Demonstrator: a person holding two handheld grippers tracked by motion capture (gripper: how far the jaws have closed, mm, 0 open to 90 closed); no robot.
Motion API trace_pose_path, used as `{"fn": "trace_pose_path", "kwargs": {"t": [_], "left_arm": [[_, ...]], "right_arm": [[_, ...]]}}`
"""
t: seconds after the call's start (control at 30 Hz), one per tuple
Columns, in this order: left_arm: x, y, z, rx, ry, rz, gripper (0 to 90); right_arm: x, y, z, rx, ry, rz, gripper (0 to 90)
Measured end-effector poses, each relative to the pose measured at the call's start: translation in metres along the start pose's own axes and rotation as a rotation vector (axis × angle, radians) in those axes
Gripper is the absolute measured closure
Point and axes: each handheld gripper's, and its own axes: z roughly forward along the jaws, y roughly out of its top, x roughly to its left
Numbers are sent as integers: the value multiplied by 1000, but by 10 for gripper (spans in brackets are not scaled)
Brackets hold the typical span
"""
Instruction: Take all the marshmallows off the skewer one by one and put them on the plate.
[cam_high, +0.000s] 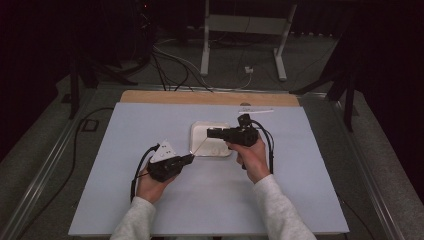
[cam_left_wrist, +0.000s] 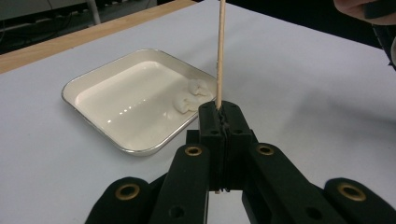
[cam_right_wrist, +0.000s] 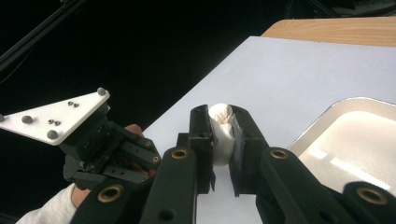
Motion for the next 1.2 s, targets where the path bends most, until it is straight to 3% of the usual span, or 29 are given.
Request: {"fn": "trace_pose_path", "kwargs": {"t": [0.53, 0.6, 0.7, 0.77, 0.93, 1.2], "left_arm": [[2, -1, -4, 10, 9, 21, 900], [3, -3, -4, 52, 35, 35, 900], [10, -11, -5, 52, 54, -16, 900], [12, -8, -6, 30, 63, -34, 900], [11, -6, -7, 28, 82, -44, 900], [12, -2, -10, -4, 83, -72, 900]], "right_arm": [[-8, 6, -6, -23, 0, 23, 818], [-10, 7, -9, -51, -9, 33, 821], [-15, 13, -26, -136, -27, 64, 824], [-16, 15, -30, -117, -48, 49, 823], [-21, 7, -22, -70, -76, 18, 813], [-36, -8, -8, -2, -175, -4, 798]]}}
